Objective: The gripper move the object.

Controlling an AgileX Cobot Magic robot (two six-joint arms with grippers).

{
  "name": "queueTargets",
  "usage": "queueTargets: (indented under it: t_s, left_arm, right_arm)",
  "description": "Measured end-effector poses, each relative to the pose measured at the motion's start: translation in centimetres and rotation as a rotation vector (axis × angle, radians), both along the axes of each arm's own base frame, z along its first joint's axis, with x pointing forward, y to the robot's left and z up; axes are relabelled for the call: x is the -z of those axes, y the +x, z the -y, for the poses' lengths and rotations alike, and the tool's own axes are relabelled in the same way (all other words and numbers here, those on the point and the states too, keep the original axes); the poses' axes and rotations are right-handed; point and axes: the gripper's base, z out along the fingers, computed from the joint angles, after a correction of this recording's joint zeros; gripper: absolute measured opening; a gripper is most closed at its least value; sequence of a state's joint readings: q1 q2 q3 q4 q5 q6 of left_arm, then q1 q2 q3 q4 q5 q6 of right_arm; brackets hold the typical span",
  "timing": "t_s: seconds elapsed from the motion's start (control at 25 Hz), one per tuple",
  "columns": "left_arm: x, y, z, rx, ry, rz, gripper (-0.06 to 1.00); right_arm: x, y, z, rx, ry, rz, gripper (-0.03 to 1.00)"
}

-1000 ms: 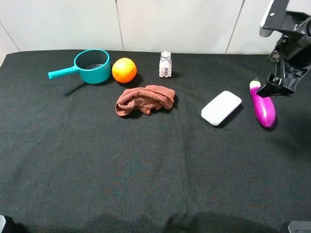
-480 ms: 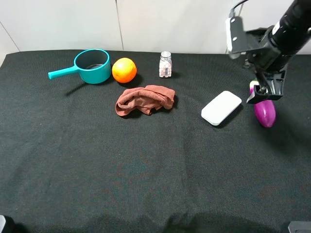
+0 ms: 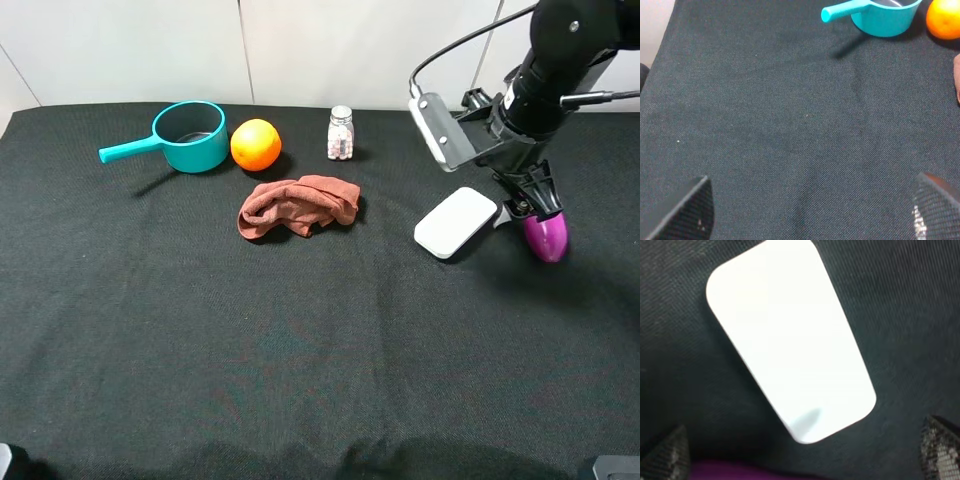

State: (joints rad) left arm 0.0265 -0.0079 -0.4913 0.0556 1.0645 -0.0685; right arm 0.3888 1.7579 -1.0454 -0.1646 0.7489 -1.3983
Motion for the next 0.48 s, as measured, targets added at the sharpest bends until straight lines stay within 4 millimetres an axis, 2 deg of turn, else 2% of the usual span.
queueTargets:
  t_s: [0.2, 0.48]
  left_arm:
    - [0.0, 0.0, 0.0, 0.0, 0.0, 0.0, 0.83]
    - [0.0, 0.0, 0.0, 0.0, 0.0, 0.0, 0.83]
  right_arm:
    - [1.2, 0.5, -0.2, -0.121, -0.023, 0.001, 0.69]
    - [1.4, 1.4, -0.7, -0.3, -0.03, 0.081, 0.69]
